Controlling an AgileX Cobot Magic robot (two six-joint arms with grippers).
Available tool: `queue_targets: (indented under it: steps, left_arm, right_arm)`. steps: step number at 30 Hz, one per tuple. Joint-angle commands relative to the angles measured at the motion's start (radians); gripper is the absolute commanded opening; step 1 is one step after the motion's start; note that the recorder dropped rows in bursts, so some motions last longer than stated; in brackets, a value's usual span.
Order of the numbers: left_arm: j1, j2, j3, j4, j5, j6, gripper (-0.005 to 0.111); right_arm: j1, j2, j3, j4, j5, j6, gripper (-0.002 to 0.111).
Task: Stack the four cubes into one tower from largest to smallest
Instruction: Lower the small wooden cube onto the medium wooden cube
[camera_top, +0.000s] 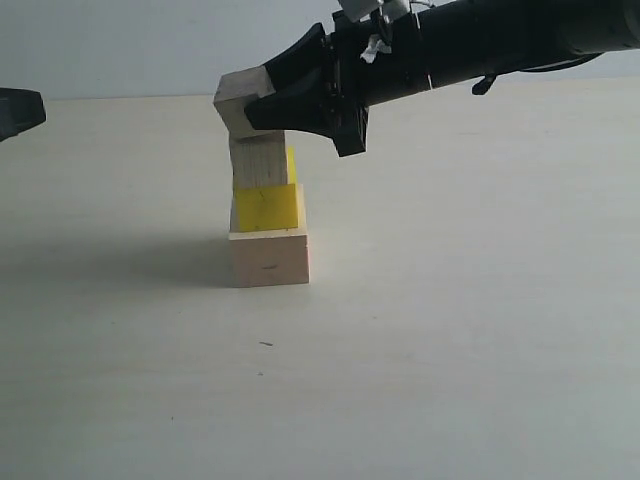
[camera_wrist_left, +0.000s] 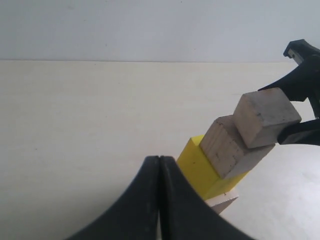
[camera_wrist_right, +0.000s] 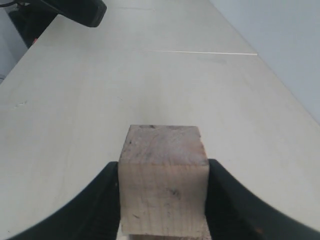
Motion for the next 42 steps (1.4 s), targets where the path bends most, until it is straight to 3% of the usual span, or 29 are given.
queue_targets:
  steps: [1,30,35,42]
  left_arm:
    - [0.0,-0.007,0.006,-0.004,0.006,0.004,0.0]
    - [0.0,-0.007,0.006,-0.004,0.021,0.011,0.0]
    - [0.0,-0.007,0.006,-0.004,0.021,0.011,0.0]
    - [0.0,-0.007,0.006,-0.004,0.021,0.011,0.0]
  right_arm:
    - [0.0,0.0,-0.005,0.004,0.009,0.025,0.0]
    - [0.0,0.0,-0.005,0.002,-0.011,0.025,0.001]
    - [0.0,0.0,-0.005,0.002,-0.011,0.023,0.014]
    - [0.0,0.0,-0.005,0.002,-0.042,0.025,0.042]
